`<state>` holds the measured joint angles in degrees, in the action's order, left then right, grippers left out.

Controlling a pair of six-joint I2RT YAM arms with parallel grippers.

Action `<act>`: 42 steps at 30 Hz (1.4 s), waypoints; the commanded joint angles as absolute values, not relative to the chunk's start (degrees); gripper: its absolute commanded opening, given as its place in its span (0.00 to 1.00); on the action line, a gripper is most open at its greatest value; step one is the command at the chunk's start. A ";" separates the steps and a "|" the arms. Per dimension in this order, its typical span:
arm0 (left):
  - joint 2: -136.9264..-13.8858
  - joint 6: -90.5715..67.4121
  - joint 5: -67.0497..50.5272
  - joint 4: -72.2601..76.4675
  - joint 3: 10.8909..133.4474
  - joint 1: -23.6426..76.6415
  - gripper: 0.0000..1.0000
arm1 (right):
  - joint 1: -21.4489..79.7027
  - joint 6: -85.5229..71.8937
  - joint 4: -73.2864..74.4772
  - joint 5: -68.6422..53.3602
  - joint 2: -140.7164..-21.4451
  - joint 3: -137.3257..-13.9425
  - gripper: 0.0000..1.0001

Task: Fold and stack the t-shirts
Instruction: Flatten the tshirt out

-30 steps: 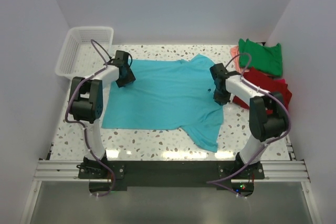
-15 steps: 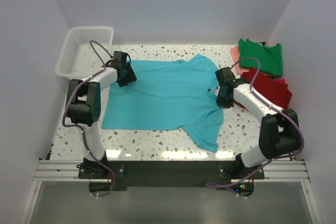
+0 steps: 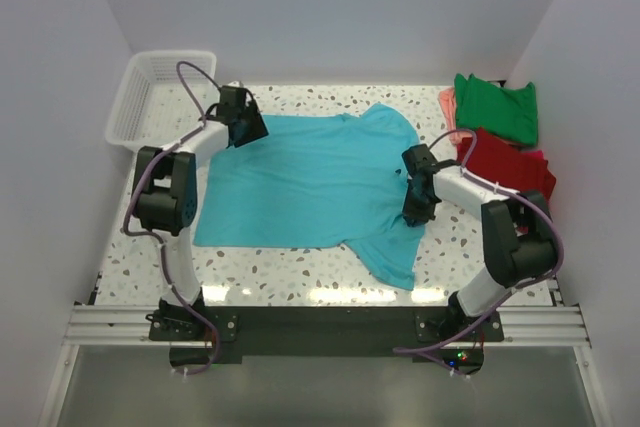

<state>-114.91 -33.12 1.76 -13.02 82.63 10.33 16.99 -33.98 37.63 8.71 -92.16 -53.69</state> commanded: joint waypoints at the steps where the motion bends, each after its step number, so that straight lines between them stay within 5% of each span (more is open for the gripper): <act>1: -120.48 -31.20 3.77 -15.37 88.05 10.55 0.59 | 17.58 -35.51 37.79 8.08 -93.95 -52.12 0.16; 25: -126.04 -31.99 7.74 -22.50 94.05 10.46 0.59 | 18.37 -43.59 53.96 14.67 -81.39 -42.97 0.11; 36: -109.97 -28.13 8.70 -19.68 86.06 10.46 0.60 | 19.16 -37.18 51.16 18.46 -79.35 -57.39 0.18; 42: -102.67 -27.86 8.53 -23.81 78.14 10.55 0.60 | 19.42 -31.47 45.10 17.49 -85.95 -63.19 0.34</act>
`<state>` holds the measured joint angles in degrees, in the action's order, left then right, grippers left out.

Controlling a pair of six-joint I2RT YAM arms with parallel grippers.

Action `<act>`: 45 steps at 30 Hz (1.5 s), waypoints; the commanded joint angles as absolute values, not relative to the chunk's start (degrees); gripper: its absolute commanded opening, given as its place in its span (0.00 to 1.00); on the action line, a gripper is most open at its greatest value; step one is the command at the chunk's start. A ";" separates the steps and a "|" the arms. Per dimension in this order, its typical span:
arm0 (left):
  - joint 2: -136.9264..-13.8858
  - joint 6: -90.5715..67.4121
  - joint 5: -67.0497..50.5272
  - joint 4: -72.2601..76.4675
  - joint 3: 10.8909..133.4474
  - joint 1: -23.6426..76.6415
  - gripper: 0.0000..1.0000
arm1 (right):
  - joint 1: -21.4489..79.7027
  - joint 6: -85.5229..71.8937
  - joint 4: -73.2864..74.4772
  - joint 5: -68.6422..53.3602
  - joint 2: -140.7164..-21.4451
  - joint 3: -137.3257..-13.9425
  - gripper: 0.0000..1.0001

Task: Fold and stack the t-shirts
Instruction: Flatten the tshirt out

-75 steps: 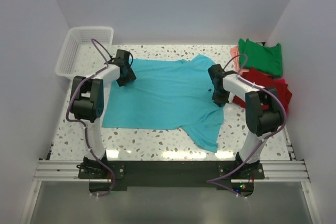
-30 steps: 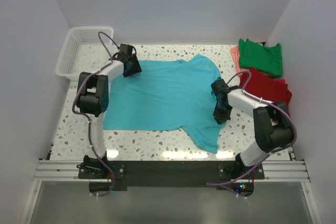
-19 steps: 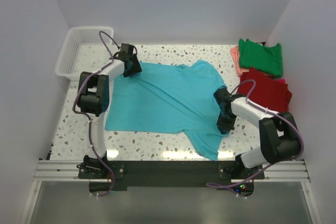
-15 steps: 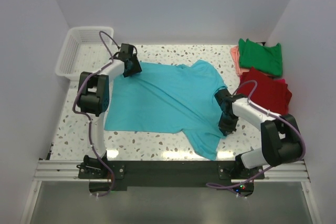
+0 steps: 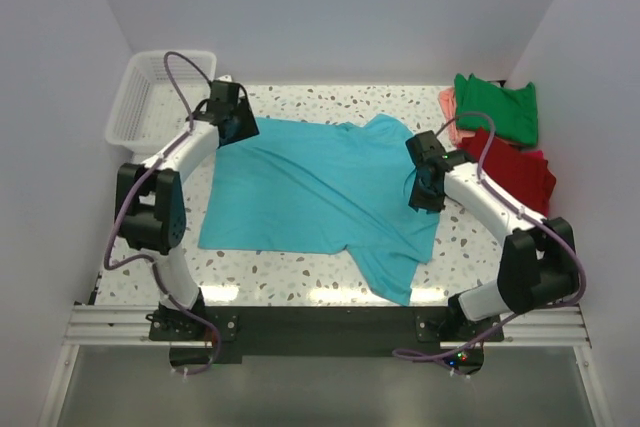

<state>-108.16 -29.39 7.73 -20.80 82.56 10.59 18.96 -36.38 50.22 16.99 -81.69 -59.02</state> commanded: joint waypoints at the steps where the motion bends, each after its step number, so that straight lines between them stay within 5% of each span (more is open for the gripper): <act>1: -102.13 -27.69 8.26 -24.34 77.18 10.55 0.60 | 19.51 -30.16 44.48 17.40 -88.48 -64.67 0.41; 8: -98.18 -26.81 5.71 -30.85 69.98 11.95 0.61 | 19.51 -25.23 36.22 11.53 -96.84 -66.80 0.53; 45: -89.04 -34.19 8.43 -48.32 45.70 14.68 0.63 | 18.81 -23.99 40.60 13.27 -106.35 -63.99 0.48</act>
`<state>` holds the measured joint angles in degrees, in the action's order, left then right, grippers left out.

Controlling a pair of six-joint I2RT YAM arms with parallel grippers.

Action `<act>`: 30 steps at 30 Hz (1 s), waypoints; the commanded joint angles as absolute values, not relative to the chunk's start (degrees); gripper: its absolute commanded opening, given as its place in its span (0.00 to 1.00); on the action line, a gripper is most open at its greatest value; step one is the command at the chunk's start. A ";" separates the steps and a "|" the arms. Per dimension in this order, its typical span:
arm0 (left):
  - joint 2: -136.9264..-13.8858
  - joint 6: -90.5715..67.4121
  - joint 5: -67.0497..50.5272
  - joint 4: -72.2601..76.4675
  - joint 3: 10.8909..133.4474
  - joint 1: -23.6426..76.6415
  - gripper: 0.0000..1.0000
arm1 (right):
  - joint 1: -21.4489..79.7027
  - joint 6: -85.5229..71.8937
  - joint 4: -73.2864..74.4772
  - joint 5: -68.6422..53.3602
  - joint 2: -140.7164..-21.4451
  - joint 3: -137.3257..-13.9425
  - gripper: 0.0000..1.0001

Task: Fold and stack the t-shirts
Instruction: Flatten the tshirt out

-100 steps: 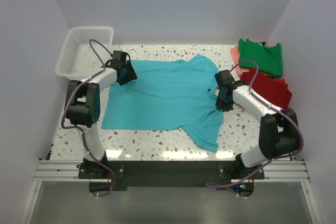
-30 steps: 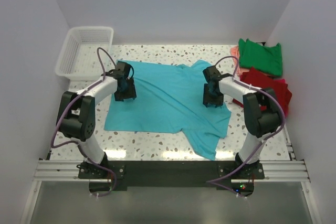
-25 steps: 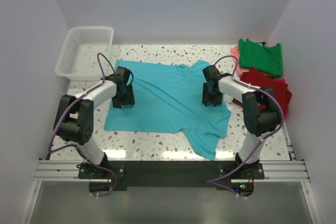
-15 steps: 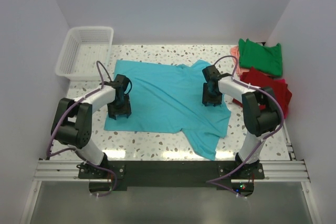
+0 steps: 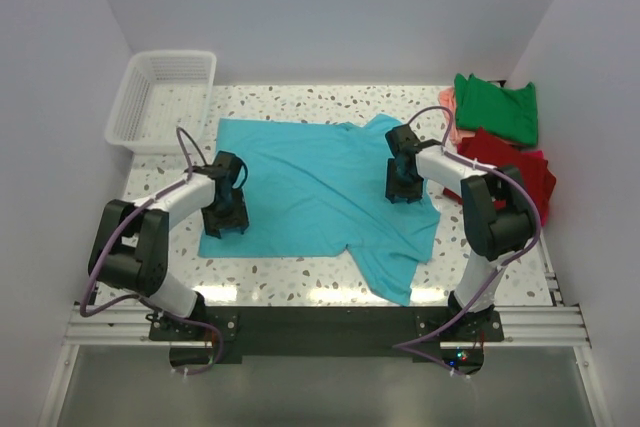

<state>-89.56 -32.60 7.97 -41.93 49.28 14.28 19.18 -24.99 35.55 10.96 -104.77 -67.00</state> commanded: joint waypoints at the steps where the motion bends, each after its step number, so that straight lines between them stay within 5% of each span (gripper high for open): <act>1: -87.64 -35.15 8.52 -49.12 46.31 14.68 0.63 | 18.72 -23.99 40.78 13.18 -106.17 -63.64 0.48; 21: -80.25 -37.88 9.84 -57.21 46.05 14.68 0.65 | 18.28 -25.23 41.92 12.74 -98.53 -56.07 0.45; 30: -81.65 -36.39 17.40 -56.79 67.48 14.68 0.65 | 18.28 -23.82 46.23 17.14 -95.71 -71.60 0.47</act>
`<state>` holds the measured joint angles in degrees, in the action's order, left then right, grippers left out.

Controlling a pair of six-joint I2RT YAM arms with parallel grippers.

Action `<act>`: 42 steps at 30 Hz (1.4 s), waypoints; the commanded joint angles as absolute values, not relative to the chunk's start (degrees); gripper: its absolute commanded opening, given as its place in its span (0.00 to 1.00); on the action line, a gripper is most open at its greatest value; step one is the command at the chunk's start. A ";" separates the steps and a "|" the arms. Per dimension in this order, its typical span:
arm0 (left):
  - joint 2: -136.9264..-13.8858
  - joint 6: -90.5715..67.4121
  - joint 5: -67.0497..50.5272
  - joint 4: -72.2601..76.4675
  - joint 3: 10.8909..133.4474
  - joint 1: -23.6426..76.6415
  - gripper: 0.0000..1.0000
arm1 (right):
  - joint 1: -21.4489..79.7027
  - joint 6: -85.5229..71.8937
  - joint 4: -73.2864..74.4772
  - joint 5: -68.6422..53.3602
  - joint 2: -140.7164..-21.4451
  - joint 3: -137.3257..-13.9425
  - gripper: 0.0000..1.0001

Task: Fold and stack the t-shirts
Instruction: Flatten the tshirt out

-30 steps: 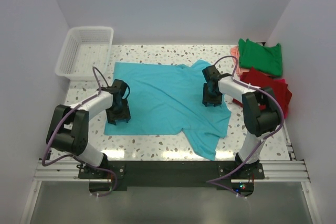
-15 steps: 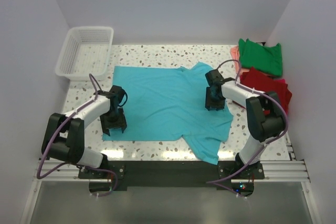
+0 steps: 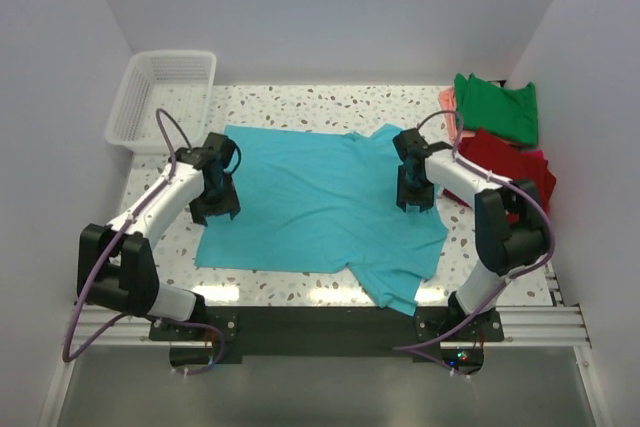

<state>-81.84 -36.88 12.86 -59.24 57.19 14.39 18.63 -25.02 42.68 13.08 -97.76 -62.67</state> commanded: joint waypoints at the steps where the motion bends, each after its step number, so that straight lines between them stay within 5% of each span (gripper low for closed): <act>1: -83.22 -36.21 17.40 -55.82 71.24 14.68 0.65 | 18.19 -23.91 46.23 17.31 -95.45 -73.02 0.48; 17: -111.70 -29.62 10.02 -29.54 90.26 8.88 0.65 | 9.32 -18.64 33.66 8.79 -120.57 -104.47 0.49; 25: -119.43 -27.96 13.27 -20.93 92.02 8.09 0.65 | 9.32 -16.79 23.31 8.96 -126.47 -104.33 0.48; 42: -137.19 -28.21 21.80 -29.18 113.81 7.65 0.66 | 9.40 -11.17 28.91 4.05 -139.46 -123.21 0.50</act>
